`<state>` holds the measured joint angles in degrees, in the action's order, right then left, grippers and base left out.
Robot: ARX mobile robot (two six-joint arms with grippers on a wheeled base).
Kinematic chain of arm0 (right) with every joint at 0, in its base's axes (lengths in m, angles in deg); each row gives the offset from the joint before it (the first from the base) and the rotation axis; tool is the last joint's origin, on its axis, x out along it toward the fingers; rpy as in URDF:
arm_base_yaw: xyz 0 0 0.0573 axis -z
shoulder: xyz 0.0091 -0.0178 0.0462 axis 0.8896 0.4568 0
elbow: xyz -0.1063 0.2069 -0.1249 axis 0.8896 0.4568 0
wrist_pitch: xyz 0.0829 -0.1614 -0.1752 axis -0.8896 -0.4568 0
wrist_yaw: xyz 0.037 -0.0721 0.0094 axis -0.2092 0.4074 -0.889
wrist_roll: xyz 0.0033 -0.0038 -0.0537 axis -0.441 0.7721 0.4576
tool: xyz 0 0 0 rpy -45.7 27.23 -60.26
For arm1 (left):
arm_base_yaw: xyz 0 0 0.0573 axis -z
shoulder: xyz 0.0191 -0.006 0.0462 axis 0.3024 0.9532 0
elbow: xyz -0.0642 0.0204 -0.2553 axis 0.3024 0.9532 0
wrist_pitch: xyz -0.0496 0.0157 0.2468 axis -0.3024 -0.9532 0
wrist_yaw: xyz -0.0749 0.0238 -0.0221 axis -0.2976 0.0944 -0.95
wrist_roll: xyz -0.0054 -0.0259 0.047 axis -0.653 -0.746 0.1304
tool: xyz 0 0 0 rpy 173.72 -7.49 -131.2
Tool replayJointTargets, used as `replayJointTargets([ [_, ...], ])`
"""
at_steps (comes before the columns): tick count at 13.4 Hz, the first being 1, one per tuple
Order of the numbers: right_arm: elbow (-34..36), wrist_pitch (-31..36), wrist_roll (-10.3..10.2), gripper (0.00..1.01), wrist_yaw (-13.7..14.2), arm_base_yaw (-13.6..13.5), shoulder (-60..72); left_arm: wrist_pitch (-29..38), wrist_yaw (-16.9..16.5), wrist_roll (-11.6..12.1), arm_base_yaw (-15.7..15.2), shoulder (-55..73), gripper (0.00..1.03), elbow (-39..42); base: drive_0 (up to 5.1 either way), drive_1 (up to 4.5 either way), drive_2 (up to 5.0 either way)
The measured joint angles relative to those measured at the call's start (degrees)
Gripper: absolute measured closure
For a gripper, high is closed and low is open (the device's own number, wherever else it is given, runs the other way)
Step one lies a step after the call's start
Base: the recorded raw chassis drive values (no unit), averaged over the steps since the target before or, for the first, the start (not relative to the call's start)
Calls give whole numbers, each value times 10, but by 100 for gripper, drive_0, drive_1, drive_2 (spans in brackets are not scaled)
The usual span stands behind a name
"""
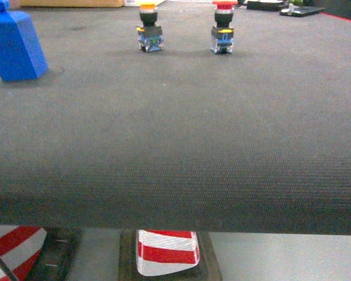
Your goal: Pick blue part to blue bin on bottom shelf
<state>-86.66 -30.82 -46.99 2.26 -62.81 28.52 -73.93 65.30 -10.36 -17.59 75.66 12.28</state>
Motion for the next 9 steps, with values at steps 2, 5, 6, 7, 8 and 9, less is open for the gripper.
replayJointTargets([
  [2, 0, 0, 0, 3, 0, 0, 0, 0, 1, 0, 0, 0, 5, 0, 0, 0, 0],
  [5, 0, 1, 0, 3, 0, 0, 0, 0, 1, 0, 0, 0, 5, 0, 0, 0, 0],
  [6, 0, 1, 0, 3, 0, 0, 0, 0, 1, 0, 0, 0, 5, 0, 0, 0, 0],
  [7, 0, 1, 0, 3, 0, 0, 0, 0, 1, 0, 0, 0, 5, 0, 0, 0, 0],
  [8, 0, 1, 0, 3, 0, 0, 0, 1, 0, 1, 0, 0, 5, 0, 0, 0, 0],
  [9, 0, 2, -1, 3, 0, 0, 0, 2, 0, 0, 0, 0, 5, 0, 0, 0, 0],
])
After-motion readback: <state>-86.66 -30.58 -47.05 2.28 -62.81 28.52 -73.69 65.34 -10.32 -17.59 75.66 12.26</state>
